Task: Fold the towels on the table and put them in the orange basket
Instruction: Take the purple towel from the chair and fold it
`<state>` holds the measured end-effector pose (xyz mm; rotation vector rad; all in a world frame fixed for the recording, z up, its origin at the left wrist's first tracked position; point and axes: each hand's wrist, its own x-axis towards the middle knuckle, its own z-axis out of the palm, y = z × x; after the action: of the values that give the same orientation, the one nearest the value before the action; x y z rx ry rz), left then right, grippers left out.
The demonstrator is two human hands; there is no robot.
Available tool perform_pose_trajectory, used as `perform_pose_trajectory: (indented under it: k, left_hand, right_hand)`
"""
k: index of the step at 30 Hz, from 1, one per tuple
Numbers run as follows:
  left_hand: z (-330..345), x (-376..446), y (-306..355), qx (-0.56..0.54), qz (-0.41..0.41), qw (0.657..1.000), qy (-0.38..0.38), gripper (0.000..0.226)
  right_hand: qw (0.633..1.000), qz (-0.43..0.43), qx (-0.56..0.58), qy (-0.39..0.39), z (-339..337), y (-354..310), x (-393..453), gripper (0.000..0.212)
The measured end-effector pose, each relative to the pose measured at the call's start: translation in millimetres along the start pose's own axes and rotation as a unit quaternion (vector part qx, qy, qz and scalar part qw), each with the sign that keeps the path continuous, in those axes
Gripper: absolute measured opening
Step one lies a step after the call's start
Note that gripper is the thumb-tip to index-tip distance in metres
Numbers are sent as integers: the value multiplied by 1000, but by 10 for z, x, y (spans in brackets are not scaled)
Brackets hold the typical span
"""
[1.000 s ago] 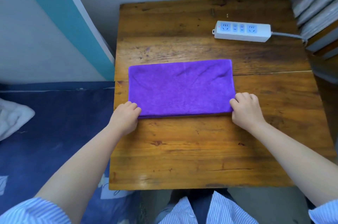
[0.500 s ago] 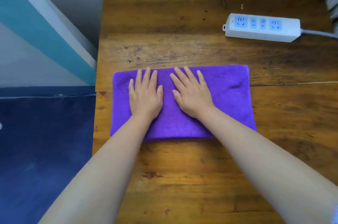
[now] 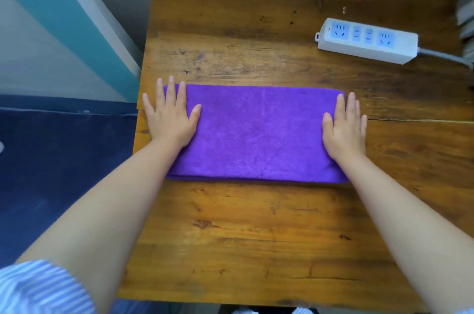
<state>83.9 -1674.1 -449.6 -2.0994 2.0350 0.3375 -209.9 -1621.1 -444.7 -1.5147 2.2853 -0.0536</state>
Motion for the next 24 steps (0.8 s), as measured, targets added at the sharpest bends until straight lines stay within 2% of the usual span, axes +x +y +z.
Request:
perform_pose_trajectory:
  k: [3,4,8,11,14,17,21,24]
  left_hand:
    - [-47,-158,182,-9,79,997,16,64]
    - [-32,-230,262,-22,104,994,12,66]
    - [151,-586,543,-43,180,982,-29,92]
    - [285,-681,569,-30,173,984,-35,96]
    - [287,-722,584,-27,163,986,-33,95]
    - [271,-761,596,-23,150,988,-29,78]
    - [259,-782,669,-27,123,991,-38,68]
    - [268,-778,728,-41,113,992,-45,67]
  right_hand:
    - [991,23,124,34,-25,1,-207,54]
    - [990,30,132,46,-18,-8,-296,55]
    - [993,97,54,43,34,-45,-720,61]
    - [990,123,62,32,81,-123,-873,64]
    - [970,184,155,25,47,-159,-845,61]
    - [945,237,224,15,-32,-105,-755,49]
    - [932,211,290,54,-158,-73,-695,19]
    - [945,113,293,87,-315,-172,-692,9]
